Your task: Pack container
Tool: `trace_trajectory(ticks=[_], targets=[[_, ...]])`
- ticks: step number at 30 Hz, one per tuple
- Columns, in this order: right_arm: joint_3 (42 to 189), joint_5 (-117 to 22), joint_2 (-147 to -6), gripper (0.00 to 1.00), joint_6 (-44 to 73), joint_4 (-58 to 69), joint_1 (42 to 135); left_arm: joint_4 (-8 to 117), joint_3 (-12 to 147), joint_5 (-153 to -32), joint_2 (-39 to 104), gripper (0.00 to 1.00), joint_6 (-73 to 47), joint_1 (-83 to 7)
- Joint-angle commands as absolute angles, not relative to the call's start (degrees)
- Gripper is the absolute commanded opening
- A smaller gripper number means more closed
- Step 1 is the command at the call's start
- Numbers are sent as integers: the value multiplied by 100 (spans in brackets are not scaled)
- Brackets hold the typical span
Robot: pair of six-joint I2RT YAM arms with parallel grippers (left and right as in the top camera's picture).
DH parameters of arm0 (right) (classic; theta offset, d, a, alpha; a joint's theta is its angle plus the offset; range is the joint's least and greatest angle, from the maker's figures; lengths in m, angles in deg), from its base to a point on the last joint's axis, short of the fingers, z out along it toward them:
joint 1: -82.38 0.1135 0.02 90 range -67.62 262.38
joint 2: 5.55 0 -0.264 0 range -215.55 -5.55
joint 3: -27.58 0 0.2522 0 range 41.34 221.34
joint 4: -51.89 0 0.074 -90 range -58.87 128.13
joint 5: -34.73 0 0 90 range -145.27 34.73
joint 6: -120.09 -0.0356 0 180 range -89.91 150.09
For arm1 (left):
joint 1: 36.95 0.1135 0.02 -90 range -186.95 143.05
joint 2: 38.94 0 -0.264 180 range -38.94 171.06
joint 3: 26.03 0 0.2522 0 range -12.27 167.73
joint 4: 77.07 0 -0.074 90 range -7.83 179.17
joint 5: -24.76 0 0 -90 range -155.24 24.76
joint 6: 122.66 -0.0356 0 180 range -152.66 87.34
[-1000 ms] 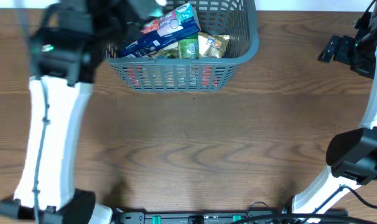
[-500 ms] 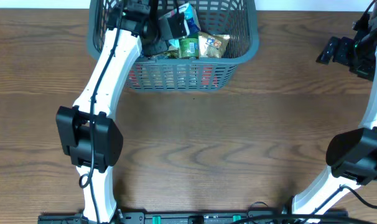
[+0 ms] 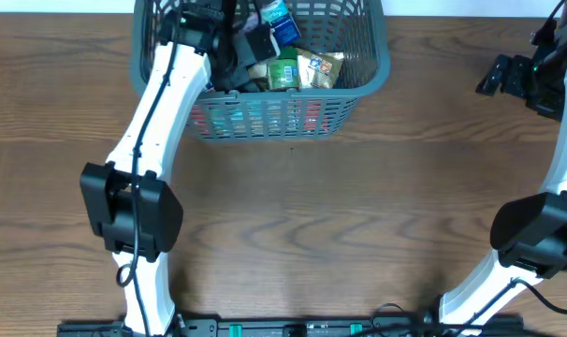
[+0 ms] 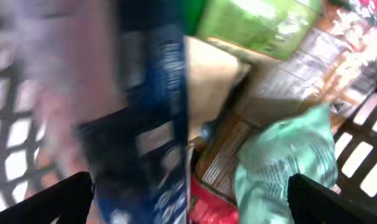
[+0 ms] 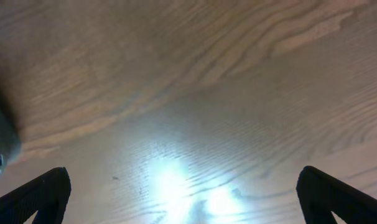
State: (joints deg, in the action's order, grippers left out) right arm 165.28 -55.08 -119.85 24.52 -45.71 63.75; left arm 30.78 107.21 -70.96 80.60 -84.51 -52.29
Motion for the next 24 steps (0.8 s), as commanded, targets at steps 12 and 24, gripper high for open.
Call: trace_trajectory(ticks=[12, 24], targets=[[17304, -4370, -11944, 99, 3456, -2669, 7374, 3126, 10756, -6840, 5802, 98, -5144, -3200], [17994, -4977, -11207, 99, 2857, -3524, 7743, 2260, 10234, -6881, 4876, 99, -4526, -2337]])
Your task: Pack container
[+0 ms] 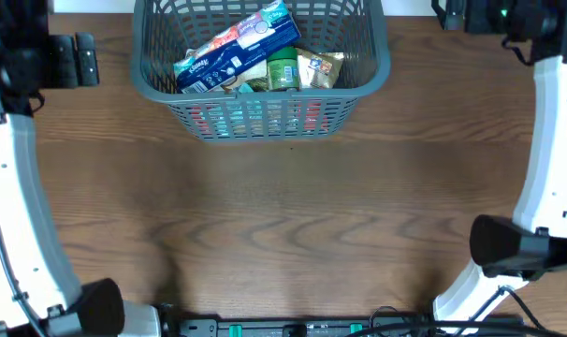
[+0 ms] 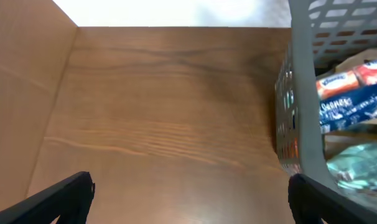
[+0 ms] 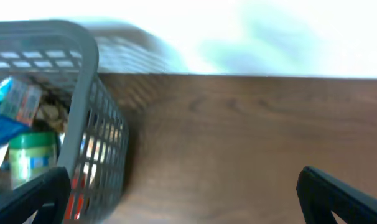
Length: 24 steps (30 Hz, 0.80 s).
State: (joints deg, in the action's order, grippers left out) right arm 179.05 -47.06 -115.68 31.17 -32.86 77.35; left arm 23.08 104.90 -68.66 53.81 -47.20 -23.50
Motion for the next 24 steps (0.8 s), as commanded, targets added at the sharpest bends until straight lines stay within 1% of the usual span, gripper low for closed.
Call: trace_trajectory(ticks=[1, 6, 9, 12, 14, 15, 17, 21, 24], targets=[[17994, -5078, -11120, 99, 2789, -3701, 7743, 2260, 10081, -6884, 4727, 99, -4526, -2337], [17986, -5253, -10628, 99, 2691, -4492, 7759, 2580, 8706, -6881, 3643, 99, -4567, -2335], [17830, -5463, -10337, 99, 2680, -4702, 7824, 2940, 7727, -6881, 2946, 98, -4559, -2335], [17267, -5806, -9865, 99, 2629, -4590, 7927, 3334, 6715, -6853, 2246, 99, -4432, -2335], [16624, -5939, -9443, 99, 2627, -4293, 8008, 3609, 6033, -6811, 1787, 99, -4432, -2335], [16112, -5956, -9137, 98, 2629, -4000, 8058, 3769, 5640, -6809, 1521, 99, -4430, -2337], [15031, -5954, -8523, 99, 2629, -3321, 8165, 3946, 5073, -6816, 1077, 99, -4430, -2337], [12465, -5959, -7094, 99, 2629, -1721, 8427, 3983, 4461, -6785, 279, 98, -4436, -2337], [11015, -5956, -6283, 99, 2632, -824, 8587, 4088, 4228, -6711, -138, 99, -4445, -2337]])
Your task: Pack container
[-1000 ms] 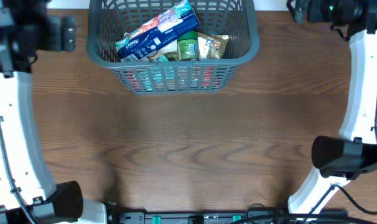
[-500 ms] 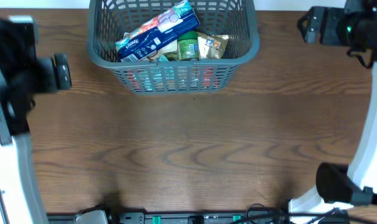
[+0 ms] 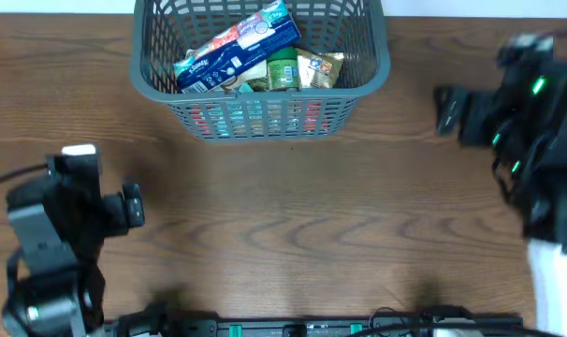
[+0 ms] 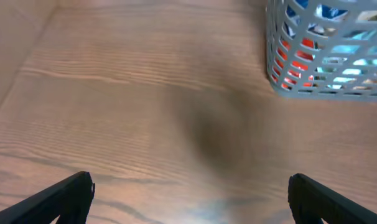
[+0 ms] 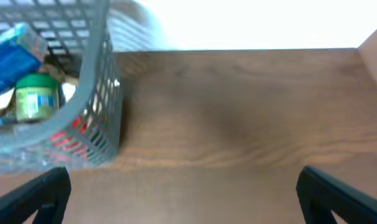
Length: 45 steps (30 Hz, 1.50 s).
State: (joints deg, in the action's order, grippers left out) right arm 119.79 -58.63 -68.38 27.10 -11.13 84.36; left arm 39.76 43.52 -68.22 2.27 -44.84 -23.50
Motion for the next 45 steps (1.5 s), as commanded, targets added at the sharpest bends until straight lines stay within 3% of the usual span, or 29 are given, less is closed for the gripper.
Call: trace_trajectory(ticks=[1, 9, 24, 39, 45], targets=[[10554, -5956, -6025, 99, 2636, -556, 8633, 4109, 4175, -6711, -239, 98, -4456, -2337], [8801, -5952, -4851, 99, 2736, 59, 8733, 3922, 4070, -6713, -412, 98, -4454, -2337], [8749, -5935, -4831, 99, 2736, -1797, 8733, 3908, 4070, -6713, -412, 98, -4454, -2341], [8749, -5935, -4805, 99, 2736, -1867, 8733, 3908, 4070, -6713, -412, 99, -4454, -2341], [8749, -5959, -4184, 99, 2736, -1968, 8764, 3908, 4070, -6713, -412, 99, -4454, -2341]])
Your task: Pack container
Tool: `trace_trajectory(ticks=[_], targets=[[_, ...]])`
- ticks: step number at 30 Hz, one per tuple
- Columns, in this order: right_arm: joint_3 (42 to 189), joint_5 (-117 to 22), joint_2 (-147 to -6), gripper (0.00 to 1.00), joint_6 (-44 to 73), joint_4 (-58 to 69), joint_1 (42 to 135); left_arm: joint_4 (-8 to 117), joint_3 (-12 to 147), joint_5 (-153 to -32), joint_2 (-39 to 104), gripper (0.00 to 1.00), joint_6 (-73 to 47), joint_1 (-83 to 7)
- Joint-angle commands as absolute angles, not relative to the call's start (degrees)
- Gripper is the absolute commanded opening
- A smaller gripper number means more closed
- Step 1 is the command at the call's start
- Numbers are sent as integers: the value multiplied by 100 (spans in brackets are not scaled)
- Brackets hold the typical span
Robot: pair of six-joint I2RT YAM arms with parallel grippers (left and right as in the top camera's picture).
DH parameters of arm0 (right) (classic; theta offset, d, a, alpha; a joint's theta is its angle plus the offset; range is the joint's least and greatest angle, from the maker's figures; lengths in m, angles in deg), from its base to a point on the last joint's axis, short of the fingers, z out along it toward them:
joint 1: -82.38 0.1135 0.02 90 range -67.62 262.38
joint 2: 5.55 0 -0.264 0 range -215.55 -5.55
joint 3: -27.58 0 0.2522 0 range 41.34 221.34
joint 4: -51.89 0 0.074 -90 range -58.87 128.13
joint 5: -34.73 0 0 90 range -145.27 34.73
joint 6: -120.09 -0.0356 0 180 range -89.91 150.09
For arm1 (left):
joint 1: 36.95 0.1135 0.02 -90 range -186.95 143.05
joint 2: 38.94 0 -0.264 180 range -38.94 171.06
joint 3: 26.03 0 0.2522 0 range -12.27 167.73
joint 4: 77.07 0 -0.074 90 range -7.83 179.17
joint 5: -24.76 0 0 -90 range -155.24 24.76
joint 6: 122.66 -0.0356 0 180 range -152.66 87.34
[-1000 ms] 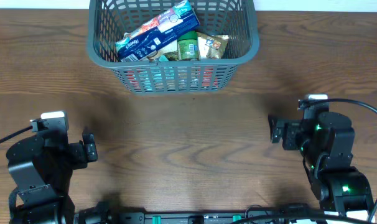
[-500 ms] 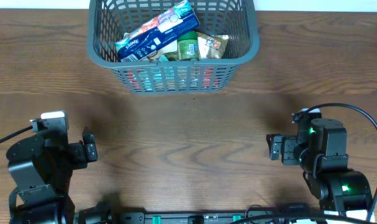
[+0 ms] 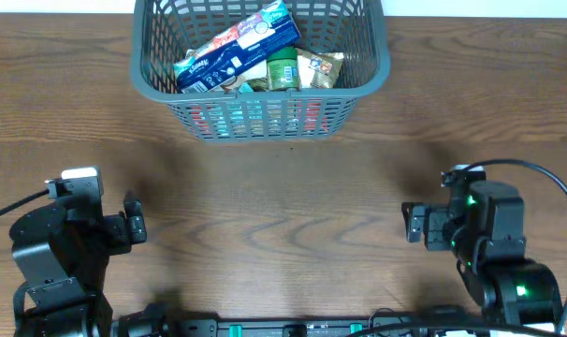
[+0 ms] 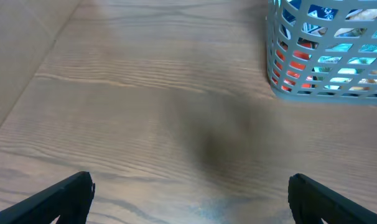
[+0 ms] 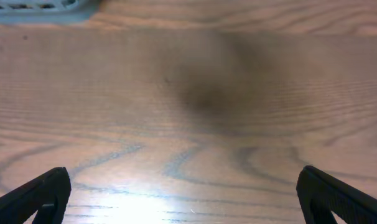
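Observation:
The grey mesh basket (image 3: 265, 120) stands at the far middle of the table. In it lie a blue tissue pack (image 3: 237, 47), a green jar (image 3: 283, 70) and a snack packet (image 3: 319, 67) on top of other packets. My left gripper (image 3: 134, 227) sits low at the near left, open, with only bare wood between its fingers (image 4: 58, 199). My right gripper (image 3: 413, 225) sits low at the near right, open too, over bare wood (image 5: 188, 196). The basket's corner (image 4: 328, 56) shows in the left wrist view, and a sliver of its base (image 5: 39, 6) in the right.
Both arms are folded down near the table's front edge. Brown wooden table (image 3: 283, 206) lies between them and the basket. A black rail (image 3: 283, 328) runs along the front edge.
My right arm has moved from mid-height at the right to a folded pose at the near right. Its camera now faces bare wood. The left arm has barely shifted.
First my left gripper was inside the basket at the blue pack and the right arm stood far right. Then the pack lay on top in the basket with both arms at the far corners. The left arm then sat near left, and now both sit at the front.

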State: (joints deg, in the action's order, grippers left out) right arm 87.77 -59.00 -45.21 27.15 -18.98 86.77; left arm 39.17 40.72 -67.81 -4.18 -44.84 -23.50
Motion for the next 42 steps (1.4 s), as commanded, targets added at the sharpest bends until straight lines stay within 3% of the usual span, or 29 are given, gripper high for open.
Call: trace_trajectory(ticks=[1, 12, 16, 23, 26, 33, 42], targets=[[8734, -5985, -3951, 99, 2739, -2009, 8775, 3908, 4070, -6713, -412, 99, -4454, -2341], [7512, -5624, -834, 99, 2736, -1515, 8554, 3908, 4070, -6713, -412, 98, -4454, -2341], [6609, -5425, -615, 99, 2732, -125, 8587, 3908, 4070, -6713, -412, 99, -4454, -2341], [4767, -5532, -585, 99, 2719, 3669, 8801, 3908, 4070, -6713, -412, 99, -4454, -2341], [4259, -5773, -585, 99, 2717, 4533, 8810, 3908, 4070, -6713, -412, 98, -4454, -2341], [4165, -5926, -582, 99, 2752, 3411, 8799, 3908, 4070, -6713, -412, 99, -4454, -2341], [4165, -5616, -587, 99, 2734, 3396, 8795, 3908, 4070, -6713, -412, 98, -4454, -2341]])
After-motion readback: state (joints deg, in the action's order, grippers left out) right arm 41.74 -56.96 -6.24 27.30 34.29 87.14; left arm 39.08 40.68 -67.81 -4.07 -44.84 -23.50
